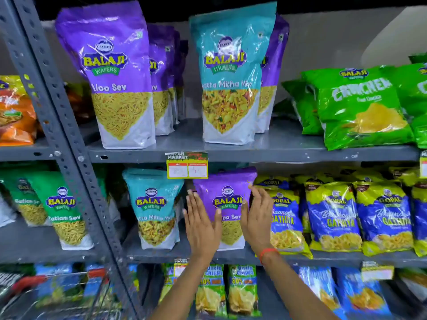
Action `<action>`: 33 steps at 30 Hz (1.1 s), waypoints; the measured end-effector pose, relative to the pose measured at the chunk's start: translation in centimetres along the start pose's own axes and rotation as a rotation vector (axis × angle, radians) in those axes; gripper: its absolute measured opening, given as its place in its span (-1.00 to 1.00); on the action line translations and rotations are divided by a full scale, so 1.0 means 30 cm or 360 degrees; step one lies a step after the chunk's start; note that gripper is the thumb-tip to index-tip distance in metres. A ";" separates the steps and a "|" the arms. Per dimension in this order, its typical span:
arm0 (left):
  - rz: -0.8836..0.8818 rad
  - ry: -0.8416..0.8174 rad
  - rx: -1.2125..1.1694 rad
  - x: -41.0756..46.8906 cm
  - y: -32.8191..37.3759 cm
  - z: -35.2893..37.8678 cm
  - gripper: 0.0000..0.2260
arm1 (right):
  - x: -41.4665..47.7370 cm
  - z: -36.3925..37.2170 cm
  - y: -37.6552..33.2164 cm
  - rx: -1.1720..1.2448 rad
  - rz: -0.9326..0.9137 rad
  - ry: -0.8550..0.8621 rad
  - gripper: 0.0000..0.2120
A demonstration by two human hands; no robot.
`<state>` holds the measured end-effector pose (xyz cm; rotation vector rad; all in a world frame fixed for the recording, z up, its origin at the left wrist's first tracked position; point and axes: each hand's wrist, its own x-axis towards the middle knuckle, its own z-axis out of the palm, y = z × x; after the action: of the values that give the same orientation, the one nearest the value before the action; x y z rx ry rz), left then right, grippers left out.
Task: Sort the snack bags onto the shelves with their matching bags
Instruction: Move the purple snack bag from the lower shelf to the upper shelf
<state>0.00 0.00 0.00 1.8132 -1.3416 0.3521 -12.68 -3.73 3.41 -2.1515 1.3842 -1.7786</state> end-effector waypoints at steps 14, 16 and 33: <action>-0.0902 -0.1134 -0.0990 0.008 -0.221 0.201 -0.38 | -0.056 0.133 0.248 0.0681 0.1225 -0.1261 -0.43; -0.0904 -0.1071 -0.0952 0.016 -0.226 0.192 -0.52 | -0.069 0.117 0.248 0.0693 0.1232 -0.1260 -0.43; -0.0335 -0.0815 -0.0713 -0.010 -0.160 -0.156 -0.31 | -0.048 -0.200 0.093 0.1281 0.1033 -0.1317 -0.58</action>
<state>5.28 4.12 0.52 1.6870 -1.4019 -0.5234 -19.07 -1.56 2.92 -1.4429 0.7847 -0.8007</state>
